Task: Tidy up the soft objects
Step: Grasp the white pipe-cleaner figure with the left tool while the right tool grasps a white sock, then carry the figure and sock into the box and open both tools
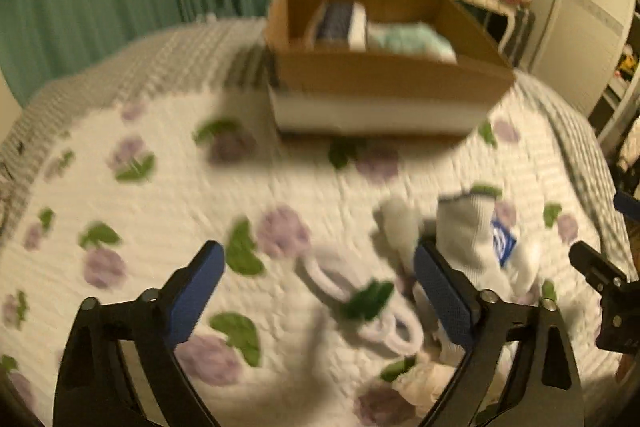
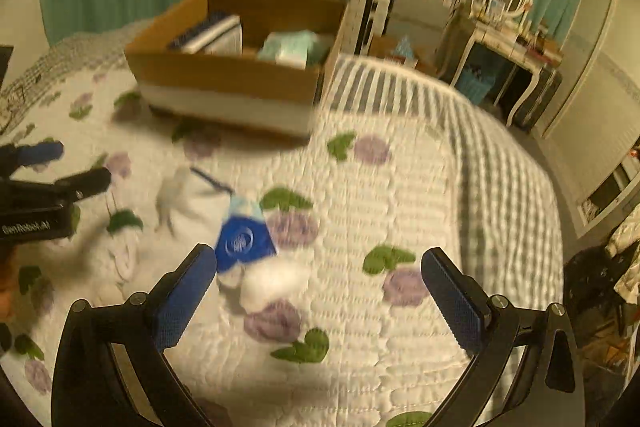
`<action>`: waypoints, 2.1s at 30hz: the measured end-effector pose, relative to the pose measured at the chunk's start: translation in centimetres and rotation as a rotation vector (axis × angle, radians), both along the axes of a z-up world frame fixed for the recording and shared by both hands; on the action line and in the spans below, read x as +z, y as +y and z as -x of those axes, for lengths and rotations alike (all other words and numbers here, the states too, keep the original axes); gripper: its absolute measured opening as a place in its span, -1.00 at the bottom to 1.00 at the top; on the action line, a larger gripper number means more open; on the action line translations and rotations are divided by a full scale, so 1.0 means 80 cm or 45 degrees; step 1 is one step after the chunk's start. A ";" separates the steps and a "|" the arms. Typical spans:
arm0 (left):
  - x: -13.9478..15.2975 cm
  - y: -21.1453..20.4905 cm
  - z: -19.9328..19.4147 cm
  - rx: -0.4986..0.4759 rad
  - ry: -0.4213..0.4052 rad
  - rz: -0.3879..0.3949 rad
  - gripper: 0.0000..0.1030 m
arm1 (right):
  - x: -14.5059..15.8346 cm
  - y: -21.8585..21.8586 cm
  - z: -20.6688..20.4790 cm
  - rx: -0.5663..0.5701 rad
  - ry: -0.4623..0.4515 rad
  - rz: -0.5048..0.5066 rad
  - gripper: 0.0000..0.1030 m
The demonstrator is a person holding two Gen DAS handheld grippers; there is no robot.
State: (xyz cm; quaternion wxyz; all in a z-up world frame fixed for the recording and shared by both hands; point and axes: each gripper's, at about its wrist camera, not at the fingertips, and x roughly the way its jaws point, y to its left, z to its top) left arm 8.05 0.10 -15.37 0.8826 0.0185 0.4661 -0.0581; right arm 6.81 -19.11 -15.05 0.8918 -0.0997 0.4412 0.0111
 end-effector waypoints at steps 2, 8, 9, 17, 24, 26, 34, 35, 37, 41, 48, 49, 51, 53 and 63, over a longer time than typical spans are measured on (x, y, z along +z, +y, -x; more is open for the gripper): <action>-0.018 -0.007 -0.001 -0.020 0.063 0.006 0.79 | -0.014 -0.004 -0.003 -0.002 0.043 -0.015 1.00; -0.063 -0.010 -0.006 -0.005 0.209 0.029 0.61 | -0.053 -0.008 -0.015 -0.006 0.158 -0.015 0.87; -0.067 -0.010 -0.006 -0.001 0.213 0.025 0.61 | -0.057 -0.011 -0.017 -0.011 0.172 -0.025 0.86; -0.075 -0.023 -0.003 -0.024 0.161 -0.027 0.61 | -0.083 -0.013 -0.030 -0.008 0.222 -0.145 0.84; -0.073 -0.041 -0.002 -0.068 0.091 -0.077 0.24 | -0.093 0.003 -0.032 0.079 0.259 -0.225 -0.13; -0.072 -0.046 -0.002 -0.078 0.082 -0.089 0.01 | -0.092 0.004 -0.031 0.082 0.262 -0.248 -0.32; -0.045 -0.051 -0.002 -0.133 0.025 -0.058 -0.48 | -0.071 0.000 -0.020 0.057 0.192 -0.229 -0.42; -0.042 -0.050 -0.002 -0.134 0.021 -0.052 -0.49 | -0.067 -0.001 -0.018 0.054 0.179 -0.229 -0.42; -0.034 -0.047 -0.001 -0.123 -0.003 -0.047 -0.49 | -0.057 -0.003 -0.015 0.046 0.145 -0.225 -0.42; -0.009 -0.032 -0.006 -0.095 -0.071 -0.022 -0.49 | -0.034 -0.005 -0.010 0.035 0.063 -0.237 -0.42; 0.037 -0.018 0.007 -0.075 -0.181 0.028 -0.49 | 0.012 -0.003 0.005 0.020 -0.154 -0.261 -0.42; 0.045 -0.017 0.011 -0.081 -0.199 0.035 -0.49 | 0.020 -0.001 0.008 0.021 -0.174 -0.256 -0.42; 0.062 -0.018 0.020 -0.091 -0.241 0.046 -0.49 | 0.035 0.004 0.015 0.022 -0.214 -0.250 -0.42; 0.077 -0.016 0.027 -0.095 -0.275 0.060 -0.49 | 0.053 0.009 0.025 0.030 -0.260 -0.250 -0.42; 0.165 -0.008 0.084 -0.104 -0.476 0.083 -0.49 | 0.165 0.038 0.080 0.093 -0.516 -0.222 -0.42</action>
